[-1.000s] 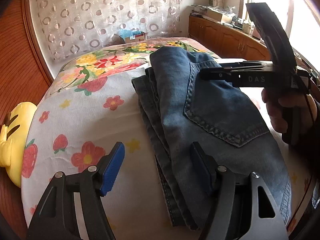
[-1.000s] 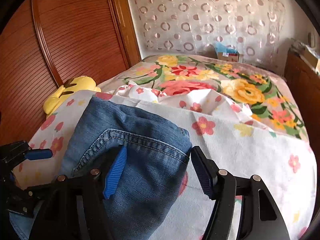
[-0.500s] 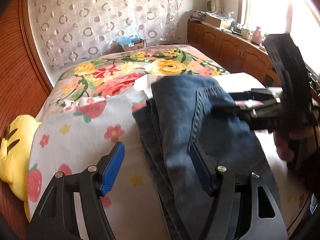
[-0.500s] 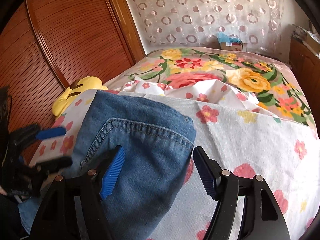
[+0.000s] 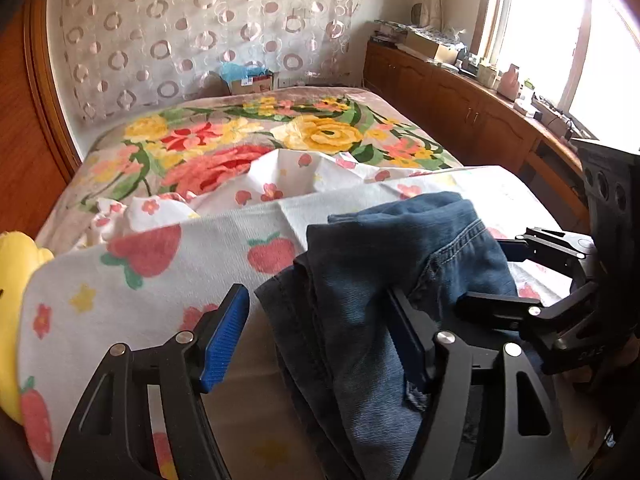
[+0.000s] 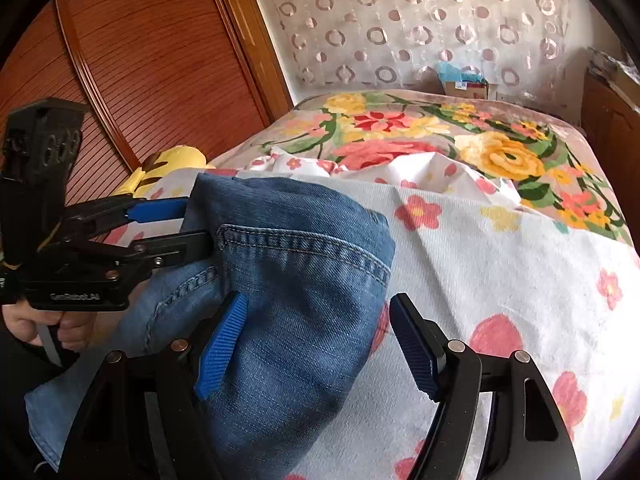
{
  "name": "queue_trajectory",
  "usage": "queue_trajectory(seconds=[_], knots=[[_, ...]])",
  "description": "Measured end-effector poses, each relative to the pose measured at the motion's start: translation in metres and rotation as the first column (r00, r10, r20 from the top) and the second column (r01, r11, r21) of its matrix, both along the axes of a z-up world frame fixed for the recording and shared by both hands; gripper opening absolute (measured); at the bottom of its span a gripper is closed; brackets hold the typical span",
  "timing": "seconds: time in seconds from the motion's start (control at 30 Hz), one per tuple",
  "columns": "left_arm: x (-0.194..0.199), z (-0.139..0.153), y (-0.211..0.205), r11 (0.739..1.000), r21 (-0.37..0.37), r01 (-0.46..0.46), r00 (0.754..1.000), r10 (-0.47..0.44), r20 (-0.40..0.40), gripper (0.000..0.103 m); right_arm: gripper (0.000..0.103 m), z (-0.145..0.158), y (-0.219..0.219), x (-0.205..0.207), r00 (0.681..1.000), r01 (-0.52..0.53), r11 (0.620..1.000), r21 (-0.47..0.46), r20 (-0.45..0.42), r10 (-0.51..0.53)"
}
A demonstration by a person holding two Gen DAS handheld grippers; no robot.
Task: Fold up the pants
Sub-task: 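Grasp the folded jeans with the left gripper while the right gripper grips the waistband, then lift the folded jeans with both grippers and carry them toward the yellow plush toy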
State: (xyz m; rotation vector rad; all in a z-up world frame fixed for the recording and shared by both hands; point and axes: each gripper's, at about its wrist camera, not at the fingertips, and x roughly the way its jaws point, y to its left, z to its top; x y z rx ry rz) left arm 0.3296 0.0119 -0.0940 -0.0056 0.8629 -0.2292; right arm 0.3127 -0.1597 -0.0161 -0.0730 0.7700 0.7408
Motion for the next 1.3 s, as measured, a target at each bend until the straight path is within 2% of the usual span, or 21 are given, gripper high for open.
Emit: queue_trajectory(seconds=[0.13, 0.33, 0.43, 0.53, 0.6, 0.7, 0.8, 0.9, 1.3], knots=[[0.0, -0.005, 0.005, 0.998, -0.057, 0.0, 1.0, -0.002, -0.025, 0.07, 0.076, -0.003, 0.002, 0.004, 0.999, -0.011, 1.0, 0.016, -0.032, 0.012], [0.001, -0.008, 0.004, 0.996, -0.09, 0.0, 0.998, -0.005, -0.062, 0.07, 0.075, -0.002, 0.005, 0.003, 0.999, -0.026, 1.0, 0.009, -0.02, 0.026], [0.0, -0.01, 0.001, 0.994, -0.11, -0.001, 0.997, -0.008, -0.077, 0.07, 0.071, -0.002, 0.008, 0.002, 0.999, -0.044, 0.999, 0.01, -0.018, 0.044], [-0.002, -0.007, -0.004, 0.993, -0.118, 0.017, 0.997, -0.025, -0.07, 0.055, 0.062, -0.002, 0.006, 0.001, 0.999, -0.049, 0.999, 0.022, -0.015, 0.05], [-0.004, -0.005, -0.008, 0.994, -0.104, 0.03, 0.998, -0.036, -0.061, 0.046, 0.05, -0.001, 0.004, 0.0, 0.999, -0.05, 0.998, 0.032, -0.007, 0.051], [-0.009, 0.001, -0.012, 0.997, -0.07, 0.03, 0.998, -0.033, -0.045, 0.036, 0.037, 0.0, 0.003, -0.002, 0.998, -0.066, 0.996, 0.056, 0.006, 0.066], [-0.012, 0.005, -0.009, 0.996, -0.082, 0.03, 0.999, -0.033, -0.04, 0.028, 0.028, 0.002, 0.001, -0.006, 0.997, -0.076, 0.995, 0.071, 0.02, 0.075], [-0.021, 0.017, -0.007, 0.996, -0.083, 0.03, 0.999, -0.031, -0.017, 0.024, 0.025, 0.009, -0.001, -0.011, 0.995, -0.089, 0.992, 0.088, 0.043, 0.086], [-0.057, 0.061, 0.009, 0.996, -0.085, 0.004, 0.996, 0.003, 0.087, 0.023, 0.022, 0.042, 0.004, -0.051, 0.982, -0.128, 0.987, 0.093, 0.148, 0.113]])
